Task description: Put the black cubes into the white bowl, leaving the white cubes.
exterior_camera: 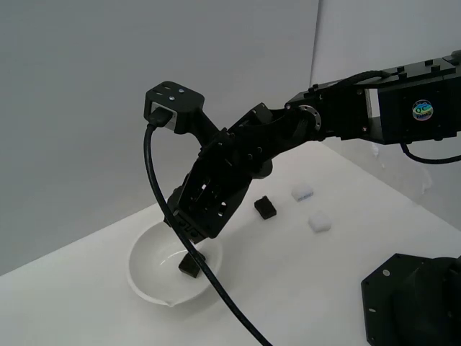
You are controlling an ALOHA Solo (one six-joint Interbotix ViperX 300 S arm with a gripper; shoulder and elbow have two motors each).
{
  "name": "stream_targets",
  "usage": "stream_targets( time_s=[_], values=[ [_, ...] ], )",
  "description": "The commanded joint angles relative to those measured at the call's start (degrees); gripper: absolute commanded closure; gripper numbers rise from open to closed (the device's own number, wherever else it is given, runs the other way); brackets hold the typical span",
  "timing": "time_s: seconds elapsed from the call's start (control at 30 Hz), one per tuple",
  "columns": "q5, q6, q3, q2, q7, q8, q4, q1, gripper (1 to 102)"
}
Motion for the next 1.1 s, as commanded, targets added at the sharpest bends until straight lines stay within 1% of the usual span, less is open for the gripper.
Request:
stream_targets(
  time_s=[0.0, 0.07, 0.13, 0.17, 0.2, 0.4, 0.53, 0.73, 0.8, 0.97, 1.07],
  values=[
    [-1.2, -1.2, 0.8, 0.6, -0.3, -0.1, -0.9, -1.0, 72],
    [-1.3, -1.9, 0.5, 0.4, -0.3, -0.1, -0.9, -1.0, 50],
    [-1.3, -2.3, 0.3, 0.0, -0.5, -0.1, -0.9, -1.1, 33],
    [-1.3, -2.5, 0.1, -0.1, -0.8, -0.1, -0.9, -1.1, 27],
    [-1.3, -2.5, 0.0, -0.2, -0.9, -0.1, -0.9, -1.1, 24],
    [-0.8, -2.8, 0.4, 0.1, -1.0, 0.2, -0.4, -1.0, 23],
    [0.6, -2.3, 1.3, 1.1, -0.9, 0.4, 1.0, 1.7, 23],
    [3.9, -1.7, 4.2, 4.0, -0.5, 0.8, 4.1, 8.8, 23],
    [4.8, -1.1, 5.4, 5.1, -0.3, 0.8, 5.1, 11.5, 23],
    [6.7, -0.4, 7.1, 6.8, 2.4, 0.8, 6.9, 18.5, 23],
    [7.8, 0.5, 7.8, 7.6, 2.7, 0.8, 8.1, 22.1, 23]
  ],
)
